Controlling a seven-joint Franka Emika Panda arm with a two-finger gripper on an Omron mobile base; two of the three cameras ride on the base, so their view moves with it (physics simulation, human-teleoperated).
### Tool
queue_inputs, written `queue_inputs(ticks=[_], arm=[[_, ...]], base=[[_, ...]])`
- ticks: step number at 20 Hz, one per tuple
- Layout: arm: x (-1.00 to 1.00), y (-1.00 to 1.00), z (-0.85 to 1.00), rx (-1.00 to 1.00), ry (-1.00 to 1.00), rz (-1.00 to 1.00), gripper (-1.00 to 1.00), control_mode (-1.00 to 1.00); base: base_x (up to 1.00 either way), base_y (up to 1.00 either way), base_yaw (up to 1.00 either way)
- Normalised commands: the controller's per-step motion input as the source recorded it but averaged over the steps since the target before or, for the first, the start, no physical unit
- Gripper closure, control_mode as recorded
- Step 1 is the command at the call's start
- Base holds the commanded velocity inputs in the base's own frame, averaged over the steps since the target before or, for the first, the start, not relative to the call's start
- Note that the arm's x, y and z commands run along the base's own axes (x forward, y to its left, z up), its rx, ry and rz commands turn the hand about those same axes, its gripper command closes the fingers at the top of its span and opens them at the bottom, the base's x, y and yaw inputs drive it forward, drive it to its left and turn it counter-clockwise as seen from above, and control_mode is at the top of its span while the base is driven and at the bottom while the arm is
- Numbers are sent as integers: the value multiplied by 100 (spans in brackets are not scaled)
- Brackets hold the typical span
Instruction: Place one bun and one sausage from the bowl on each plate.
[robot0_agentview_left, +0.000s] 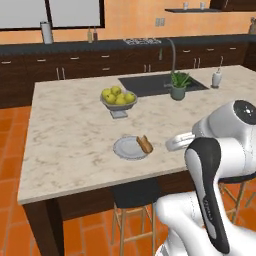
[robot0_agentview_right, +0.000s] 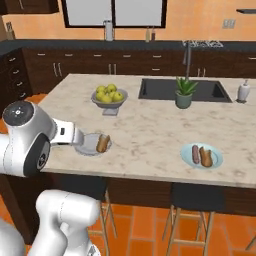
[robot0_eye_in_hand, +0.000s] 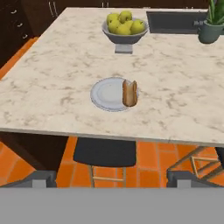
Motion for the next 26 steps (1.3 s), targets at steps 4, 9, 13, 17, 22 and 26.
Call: queue_inputs(ticks=[4,9,13,17,22,26], arm=[[0,0,0,0,0,0,-100,100],[0,0,0,0,0,0,-100,100],[0,0,0,0,0,0,-100,100],[0,0,0,0,0,0,-100,100],[0,0,0,0,0,0,-100,100],[0,0,0,0,0,0,-100,100]], base=[[-24,-100,0],[3,-100,0],[1,-100,0],[0,-100,0],[0,-100,0],[14,-100,0]])
